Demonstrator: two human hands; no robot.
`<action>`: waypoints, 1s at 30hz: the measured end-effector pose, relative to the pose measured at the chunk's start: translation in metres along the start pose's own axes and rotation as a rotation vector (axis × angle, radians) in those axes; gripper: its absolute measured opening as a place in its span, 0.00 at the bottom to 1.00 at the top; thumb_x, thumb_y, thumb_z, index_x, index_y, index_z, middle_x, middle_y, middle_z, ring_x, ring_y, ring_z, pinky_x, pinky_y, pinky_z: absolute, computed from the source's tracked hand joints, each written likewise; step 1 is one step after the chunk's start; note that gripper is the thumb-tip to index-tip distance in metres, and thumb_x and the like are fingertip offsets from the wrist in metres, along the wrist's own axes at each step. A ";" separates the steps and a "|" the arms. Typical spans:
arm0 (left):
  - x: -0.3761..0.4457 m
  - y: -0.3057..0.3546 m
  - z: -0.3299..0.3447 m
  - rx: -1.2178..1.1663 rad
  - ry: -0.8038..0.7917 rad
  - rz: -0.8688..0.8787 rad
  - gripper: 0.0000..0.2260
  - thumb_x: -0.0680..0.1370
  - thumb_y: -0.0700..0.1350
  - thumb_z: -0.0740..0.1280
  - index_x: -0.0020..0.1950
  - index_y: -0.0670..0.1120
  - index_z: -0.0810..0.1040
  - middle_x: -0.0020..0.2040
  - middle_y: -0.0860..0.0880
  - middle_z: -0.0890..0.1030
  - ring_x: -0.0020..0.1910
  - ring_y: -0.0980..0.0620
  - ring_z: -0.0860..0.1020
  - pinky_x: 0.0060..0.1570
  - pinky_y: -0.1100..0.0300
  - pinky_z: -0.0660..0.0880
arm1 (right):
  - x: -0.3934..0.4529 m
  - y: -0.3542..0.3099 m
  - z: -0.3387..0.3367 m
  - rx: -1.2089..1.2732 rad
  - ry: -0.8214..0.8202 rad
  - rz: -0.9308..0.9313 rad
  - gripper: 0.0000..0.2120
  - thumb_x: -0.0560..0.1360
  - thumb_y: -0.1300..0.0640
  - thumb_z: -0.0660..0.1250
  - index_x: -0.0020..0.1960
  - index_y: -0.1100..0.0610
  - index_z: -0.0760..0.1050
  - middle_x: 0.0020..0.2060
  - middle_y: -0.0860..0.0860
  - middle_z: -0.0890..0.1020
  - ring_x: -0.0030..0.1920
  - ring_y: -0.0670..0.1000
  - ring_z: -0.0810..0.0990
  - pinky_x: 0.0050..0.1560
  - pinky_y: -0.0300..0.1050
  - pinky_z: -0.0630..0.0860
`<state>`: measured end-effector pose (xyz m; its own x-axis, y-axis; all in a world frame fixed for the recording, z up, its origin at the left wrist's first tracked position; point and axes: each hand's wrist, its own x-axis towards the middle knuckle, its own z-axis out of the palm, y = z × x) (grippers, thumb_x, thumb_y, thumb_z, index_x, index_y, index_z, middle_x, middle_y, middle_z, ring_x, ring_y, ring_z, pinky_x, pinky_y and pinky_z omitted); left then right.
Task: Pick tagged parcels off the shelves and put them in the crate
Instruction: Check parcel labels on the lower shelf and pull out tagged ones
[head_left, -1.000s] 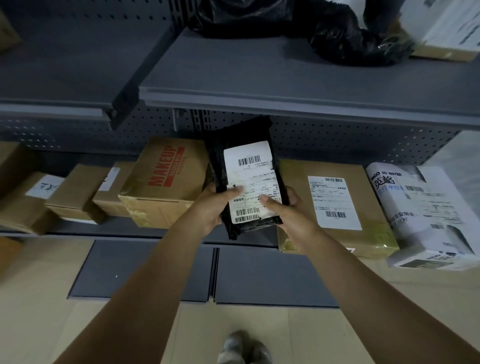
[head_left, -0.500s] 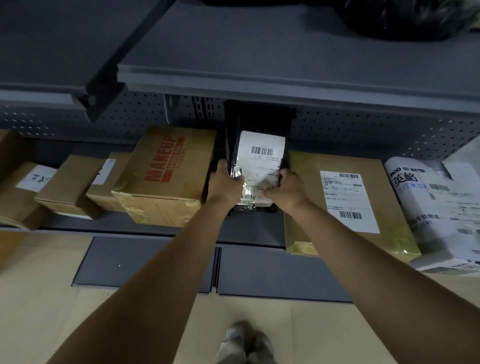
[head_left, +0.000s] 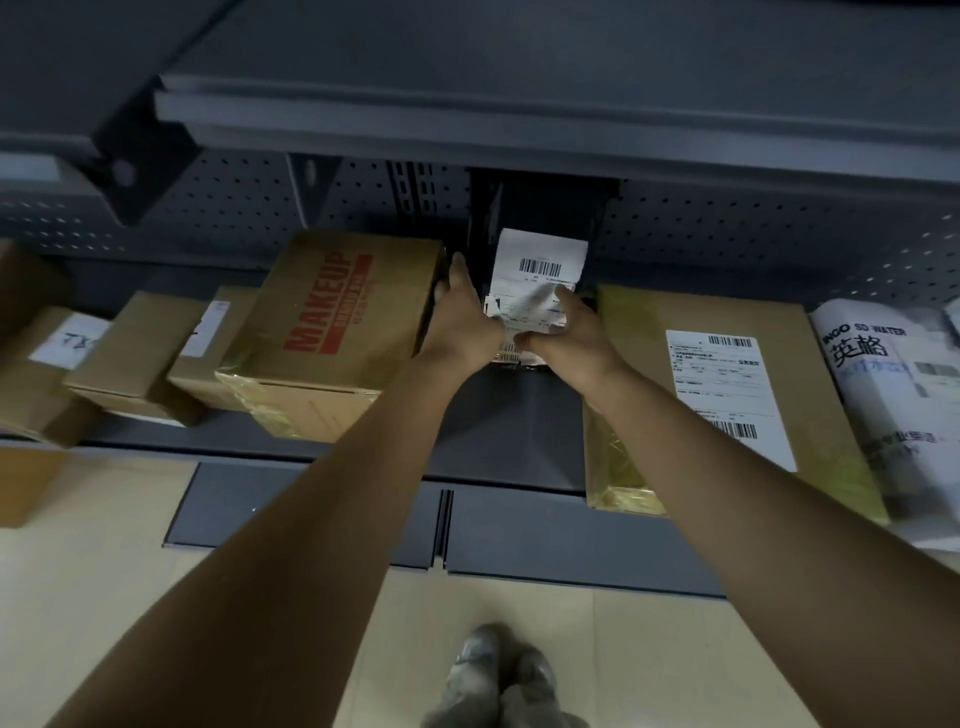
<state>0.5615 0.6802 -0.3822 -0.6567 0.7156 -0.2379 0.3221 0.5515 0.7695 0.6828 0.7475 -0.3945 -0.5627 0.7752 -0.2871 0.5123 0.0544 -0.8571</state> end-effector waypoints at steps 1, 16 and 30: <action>-0.002 0.002 -0.008 0.005 0.058 0.059 0.36 0.76 0.38 0.66 0.80 0.48 0.53 0.76 0.43 0.65 0.72 0.45 0.69 0.62 0.60 0.70 | -0.002 -0.001 0.003 0.018 0.018 0.011 0.34 0.74 0.59 0.72 0.76 0.55 0.61 0.70 0.51 0.68 0.67 0.52 0.72 0.62 0.43 0.72; -0.058 -0.097 -0.159 0.147 0.175 -0.278 0.22 0.79 0.54 0.64 0.63 0.37 0.75 0.45 0.43 0.79 0.43 0.45 0.76 0.38 0.56 0.67 | -0.063 -0.042 0.112 0.278 -0.374 0.397 0.37 0.73 0.30 0.61 0.76 0.47 0.59 0.75 0.51 0.66 0.72 0.59 0.68 0.67 0.65 0.67; -0.084 -0.130 -0.204 -0.570 -0.096 -0.097 0.25 0.68 0.61 0.75 0.60 0.53 0.75 0.58 0.55 0.83 0.59 0.50 0.80 0.64 0.41 0.74 | -0.117 -0.065 0.125 0.590 -0.132 0.255 0.40 0.64 0.27 0.68 0.72 0.41 0.66 0.64 0.46 0.78 0.65 0.52 0.76 0.61 0.52 0.72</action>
<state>0.4355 0.4611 -0.3420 -0.5919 0.7237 -0.3549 -0.1711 0.3174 0.9327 0.6345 0.5748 -0.3589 -0.5647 0.6324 -0.5303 0.2195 -0.5043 -0.8352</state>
